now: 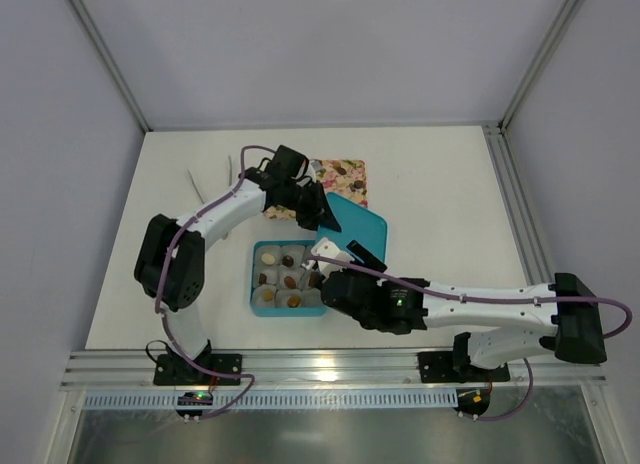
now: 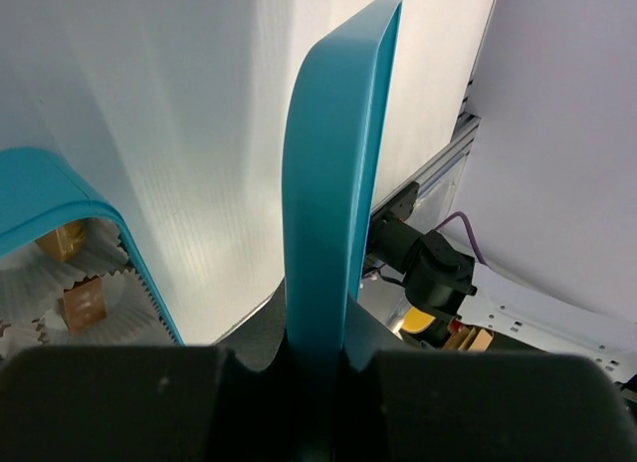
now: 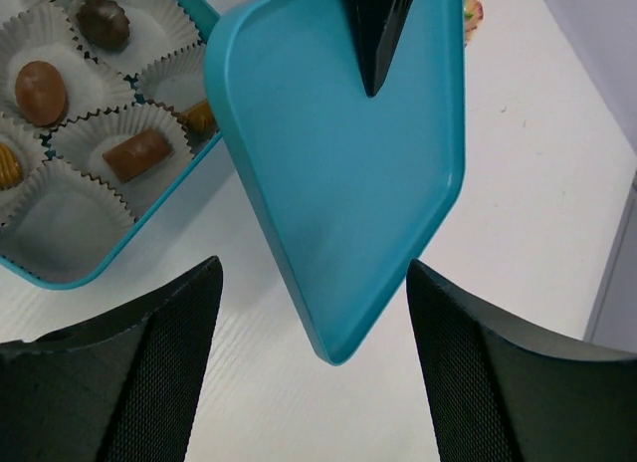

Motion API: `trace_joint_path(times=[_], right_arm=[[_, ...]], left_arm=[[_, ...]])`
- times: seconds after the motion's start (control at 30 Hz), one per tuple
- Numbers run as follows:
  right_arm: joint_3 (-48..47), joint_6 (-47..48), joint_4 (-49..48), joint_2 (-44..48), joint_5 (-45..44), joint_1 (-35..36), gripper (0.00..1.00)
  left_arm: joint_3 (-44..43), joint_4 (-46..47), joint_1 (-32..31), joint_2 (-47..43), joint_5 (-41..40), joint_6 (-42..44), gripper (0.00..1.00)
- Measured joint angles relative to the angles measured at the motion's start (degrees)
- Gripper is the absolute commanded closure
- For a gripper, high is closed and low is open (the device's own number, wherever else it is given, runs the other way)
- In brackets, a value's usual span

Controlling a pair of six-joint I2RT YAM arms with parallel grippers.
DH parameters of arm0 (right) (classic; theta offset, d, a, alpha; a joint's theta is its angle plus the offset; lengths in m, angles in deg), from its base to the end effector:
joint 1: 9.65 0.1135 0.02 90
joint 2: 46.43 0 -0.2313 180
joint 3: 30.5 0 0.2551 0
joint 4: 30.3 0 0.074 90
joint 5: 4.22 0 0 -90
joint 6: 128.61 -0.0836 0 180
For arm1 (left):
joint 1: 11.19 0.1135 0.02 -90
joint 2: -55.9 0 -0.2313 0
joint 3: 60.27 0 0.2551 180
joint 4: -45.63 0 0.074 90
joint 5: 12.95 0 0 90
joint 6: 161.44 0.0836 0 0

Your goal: Pack the chocolate

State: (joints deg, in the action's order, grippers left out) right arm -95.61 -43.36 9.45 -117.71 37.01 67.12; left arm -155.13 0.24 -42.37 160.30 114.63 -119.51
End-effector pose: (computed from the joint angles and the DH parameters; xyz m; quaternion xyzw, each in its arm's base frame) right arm 0.1274 0.2671 0.2124 -0.3710 0.7740 -0.0667 0.5087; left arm 0.3241 -0.2557 0.1805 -0.0366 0.9072 -0.4185 0.0238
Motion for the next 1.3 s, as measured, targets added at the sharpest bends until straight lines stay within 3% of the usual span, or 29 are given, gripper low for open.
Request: trace_joint_path(times=[0.4,0.7,0.8,0.9,1.03,1.1,1.3], right_arm=[[-1.6,8.8,-4.7,-8.5,-7.8,0.5,0.28],[-1.7,13.0,-7.3,-12.5,-12.2,0.5,0.64],[-1.7,13.9,-8.2,-13.5,-12.9,0.9,0.78],[-1.7,14.9,-8.6,-14.0,-14.4,1.0,0.88],[-2.4,15.7,-8.7,-14.0,-16.4,0.9,0.95],[-3.0,16.1,-8.9,-14.0,-17.0,0.9,0.96],[-4.4,16.5,-8.3,-13.9,-18.9,0.9,0.96]], left_arm=[[2.0,-1.6,0.1,-3.9,0.6,-1.1,1.00],[3.2,-1.7,0.2,-4.9,1.2,-1.3,0.96],[3.2,-1.6,0.2,-5.3,1.5,-1.5,0.82],[3.3,-1.7,0.2,-6.2,2.0,-1.3,0.47],[3.4,-1.7,0.2,-7.4,2.5,-1.2,0.22],[3.4,-1.7,0.2,-7.8,2.5,-1.0,0.12],[2.3,-1.9,1.1,-7.9,1.9,-0.7,0.03]])
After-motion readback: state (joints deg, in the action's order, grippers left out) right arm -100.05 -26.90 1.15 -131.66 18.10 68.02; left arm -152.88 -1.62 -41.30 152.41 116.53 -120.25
